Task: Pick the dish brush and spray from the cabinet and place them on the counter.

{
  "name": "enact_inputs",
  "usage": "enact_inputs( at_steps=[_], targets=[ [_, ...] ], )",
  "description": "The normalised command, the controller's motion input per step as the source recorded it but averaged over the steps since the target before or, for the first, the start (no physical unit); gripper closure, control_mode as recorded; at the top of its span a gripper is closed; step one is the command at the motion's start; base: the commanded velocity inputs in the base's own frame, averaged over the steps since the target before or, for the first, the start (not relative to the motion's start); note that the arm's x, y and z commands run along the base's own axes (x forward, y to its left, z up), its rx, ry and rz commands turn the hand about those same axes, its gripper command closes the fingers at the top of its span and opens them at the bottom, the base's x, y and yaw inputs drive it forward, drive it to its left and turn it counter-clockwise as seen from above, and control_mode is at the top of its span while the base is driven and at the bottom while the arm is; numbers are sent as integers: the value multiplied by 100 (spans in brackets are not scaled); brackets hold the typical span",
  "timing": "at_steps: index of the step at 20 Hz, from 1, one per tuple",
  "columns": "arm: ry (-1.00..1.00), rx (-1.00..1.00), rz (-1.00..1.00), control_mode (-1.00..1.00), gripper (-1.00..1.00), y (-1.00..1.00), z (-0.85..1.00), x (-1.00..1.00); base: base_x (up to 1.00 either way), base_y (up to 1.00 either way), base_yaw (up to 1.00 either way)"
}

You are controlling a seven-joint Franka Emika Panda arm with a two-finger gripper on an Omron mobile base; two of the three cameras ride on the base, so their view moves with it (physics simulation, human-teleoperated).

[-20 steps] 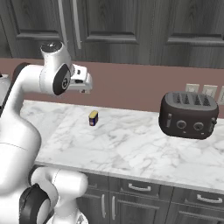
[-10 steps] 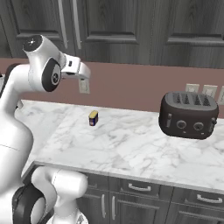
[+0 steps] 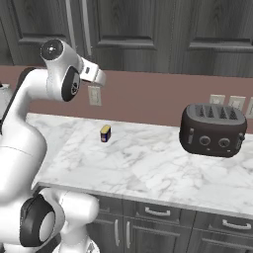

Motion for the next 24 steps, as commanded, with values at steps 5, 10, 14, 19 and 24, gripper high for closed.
enact_inputs(
  at_steps=[5,10,14,19,24],
  targets=[
    [-3,-1,22,-100,-100,-5,22,16,0,0,0],
    [-8,-12,11,-100,-100,-3,53,10,0,0,0],
    [0,-21,-1,-100,-100,1,45,23,0,0,0],
    [1,-15,-6,-100,-100,0,23,38,0,0,0],
    [-4,-2,-1,-100,-100,1,2,59,0,0,0]
  ],
)
